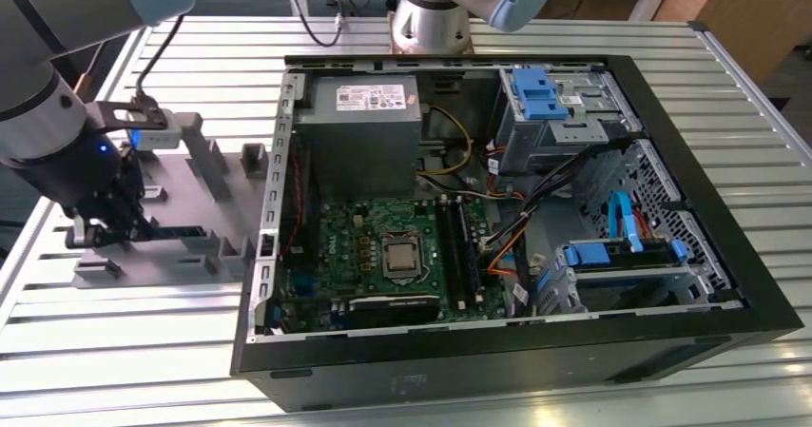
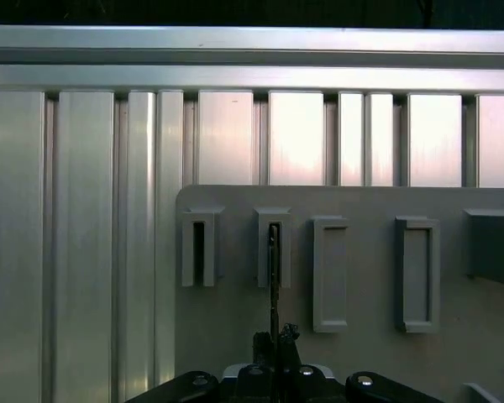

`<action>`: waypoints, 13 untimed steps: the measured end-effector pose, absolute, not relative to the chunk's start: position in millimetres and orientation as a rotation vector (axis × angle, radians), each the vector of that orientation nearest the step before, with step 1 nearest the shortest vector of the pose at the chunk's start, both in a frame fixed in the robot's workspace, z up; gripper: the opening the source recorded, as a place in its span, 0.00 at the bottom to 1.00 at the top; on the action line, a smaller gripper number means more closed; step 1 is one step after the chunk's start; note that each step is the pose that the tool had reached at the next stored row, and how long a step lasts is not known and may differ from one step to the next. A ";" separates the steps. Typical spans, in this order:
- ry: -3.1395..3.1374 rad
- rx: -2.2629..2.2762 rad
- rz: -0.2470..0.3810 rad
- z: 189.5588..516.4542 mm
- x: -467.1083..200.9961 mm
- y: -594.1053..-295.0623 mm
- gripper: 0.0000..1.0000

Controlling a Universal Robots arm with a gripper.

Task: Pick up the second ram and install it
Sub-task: 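Pick up the second ram and move it above second insertion slot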

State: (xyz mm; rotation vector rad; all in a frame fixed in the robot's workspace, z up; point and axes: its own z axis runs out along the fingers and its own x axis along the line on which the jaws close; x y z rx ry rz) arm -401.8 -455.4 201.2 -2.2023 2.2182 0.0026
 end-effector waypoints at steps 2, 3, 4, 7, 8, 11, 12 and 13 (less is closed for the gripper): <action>2.218 -2.202 0.003 201.8 -401.8 -455.4 0.14; 2.218 -2.202 0.003 202.0 -401.8 -455.4 0.14; 2.218 -2.202 0.003 202.3 -401.8 -455.4 0.14; 2.218 -2.202 0.003 203.2 -401.8 -455.4 0.14; 2.218 -2.202 0.003 203.4 -401.8 -455.4 0.14; 2.218 -2.202 0.003 204.3 -401.8 -455.4 0.14; 2.218 -2.202 0.003 204.6 -401.8 -455.4 0.14; 2.218 -2.202 0.003 205.0 -401.8 -455.4 0.14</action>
